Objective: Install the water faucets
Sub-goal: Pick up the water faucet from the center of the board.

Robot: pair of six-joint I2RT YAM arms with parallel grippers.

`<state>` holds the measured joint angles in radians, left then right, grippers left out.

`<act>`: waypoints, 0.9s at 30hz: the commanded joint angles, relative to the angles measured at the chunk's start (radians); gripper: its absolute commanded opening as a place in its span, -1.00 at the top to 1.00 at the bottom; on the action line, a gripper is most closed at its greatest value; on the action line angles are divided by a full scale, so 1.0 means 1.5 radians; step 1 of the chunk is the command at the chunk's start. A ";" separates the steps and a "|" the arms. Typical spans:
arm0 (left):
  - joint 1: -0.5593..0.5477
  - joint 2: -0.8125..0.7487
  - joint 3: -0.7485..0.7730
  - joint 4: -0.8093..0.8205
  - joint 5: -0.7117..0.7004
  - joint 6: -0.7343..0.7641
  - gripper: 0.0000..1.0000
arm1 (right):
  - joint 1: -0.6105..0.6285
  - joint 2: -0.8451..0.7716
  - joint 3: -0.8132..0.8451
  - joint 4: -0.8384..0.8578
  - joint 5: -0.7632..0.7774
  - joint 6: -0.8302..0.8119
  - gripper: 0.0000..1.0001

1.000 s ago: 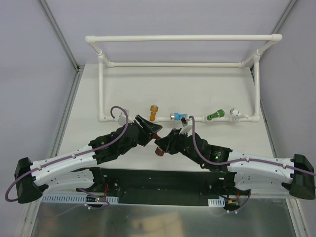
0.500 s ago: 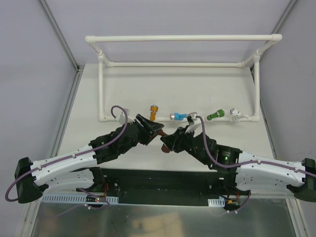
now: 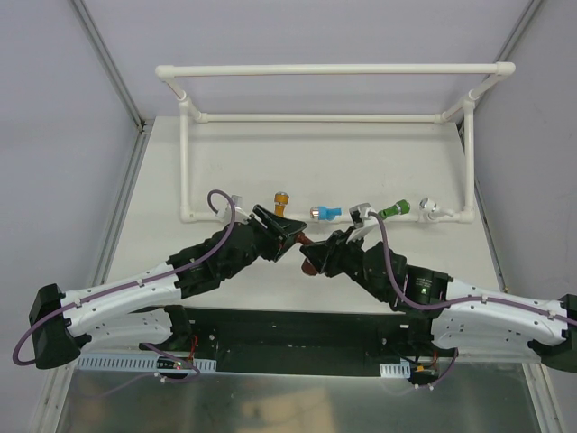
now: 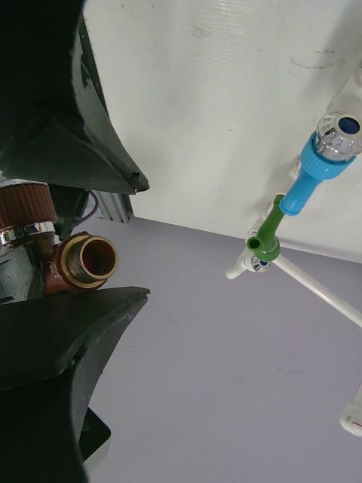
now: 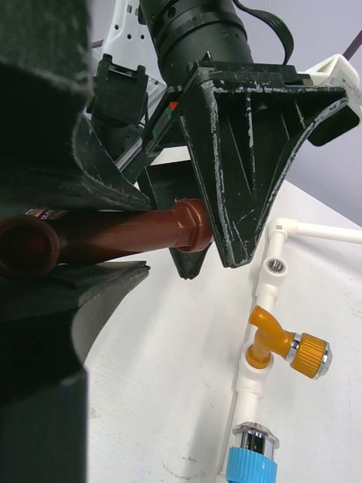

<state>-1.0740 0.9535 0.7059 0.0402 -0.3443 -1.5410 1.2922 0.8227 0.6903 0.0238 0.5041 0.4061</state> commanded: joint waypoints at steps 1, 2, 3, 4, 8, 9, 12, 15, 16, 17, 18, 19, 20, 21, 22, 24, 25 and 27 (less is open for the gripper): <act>-0.002 0.002 -0.001 -0.009 0.011 -0.001 -0.06 | -0.018 -0.038 0.033 0.056 0.062 -0.010 1.00; -0.003 0.001 -0.001 -0.008 0.011 -0.001 -0.06 | -0.020 -0.038 0.031 0.056 0.059 -0.008 1.00; -0.003 0.000 -0.001 -0.007 0.011 -0.001 -0.06 | -0.020 -0.036 0.030 0.056 0.056 -0.007 1.00; -0.003 0.000 0.000 -0.006 0.009 -0.001 -0.06 | -0.022 -0.034 0.028 0.056 0.049 -0.004 1.00; -0.003 -0.001 0.014 -0.005 0.003 0.015 -0.08 | -0.021 -0.008 0.015 0.050 -0.002 0.024 1.00; -0.003 -0.004 0.016 -0.005 0.000 0.021 -0.09 | -0.021 0.002 0.012 0.047 -0.021 0.033 1.00; -0.002 -0.008 0.023 -0.005 -0.007 0.031 -0.09 | -0.021 0.031 -0.002 0.049 -0.077 0.066 1.00; -0.002 -0.010 0.025 -0.005 -0.010 0.035 -0.10 | -0.021 0.055 -0.012 0.052 -0.120 0.085 1.00; -0.002 -0.010 0.025 -0.005 -0.010 0.035 -0.10 | -0.021 0.062 -0.013 0.054 -0.130 0.089 1.00; -0.002 -0.012 0.025 -0.006 -0.009 0.035 -0.10 | -0.021 0.067 -0.014 0.054 -0.142 0.092 1.00; -0.002 -0.011 0.023 -0.005 -0.009 0.035 -0.10 | -0.022 0.070 -0.017 0.058 -0.149 0.094 1.00; -0.002 -0.011 0.023 -0.005 -0.009 0.033 -0.10 | -0.022 0.073 -0.017 0.058 -0.157 0.095 1.00; -0.002 -0.013 0.021 -0.005 -0.009 0.032 -0.10 | -0.021 0.076 -0.016 0.058 -0.162 0.094 1.00; -0.002 -0.012 0.021 -0.006 -0.009 0.032 -0.10 | -0.021 0.076 -0.014 0.057 -0.165 0.093 1.00; -0.002 -0.013 0.021 -0.005 -0.010 0.031 -0.10 | -0.020 0.078 -0.015 0.056 -0.168 0.091 1.00; -0.002 -0.015 0.018 -0.005 -0.010 0.032 -0.10 | -0.020 0.077 -0.014 0.053 -0.170 0.091 1.00; -0.002 -0.017 0.017 -0.005 -0.011 0.031 -0.10 | -0.021 0.076 -0.013 0.052 -0.169 0.090 1.00; -0.002 -0.022 0.012 -0.006 -0.015 0.035 -0.11 | -0.021 0.070 -0.016 0.050 -0.162 0.089 1.00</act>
<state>-1.0740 0.9531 0.7063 -0.0349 -0.3561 -1.5021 1.2533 0.9329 0.6670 0.0742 0.3199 0.5243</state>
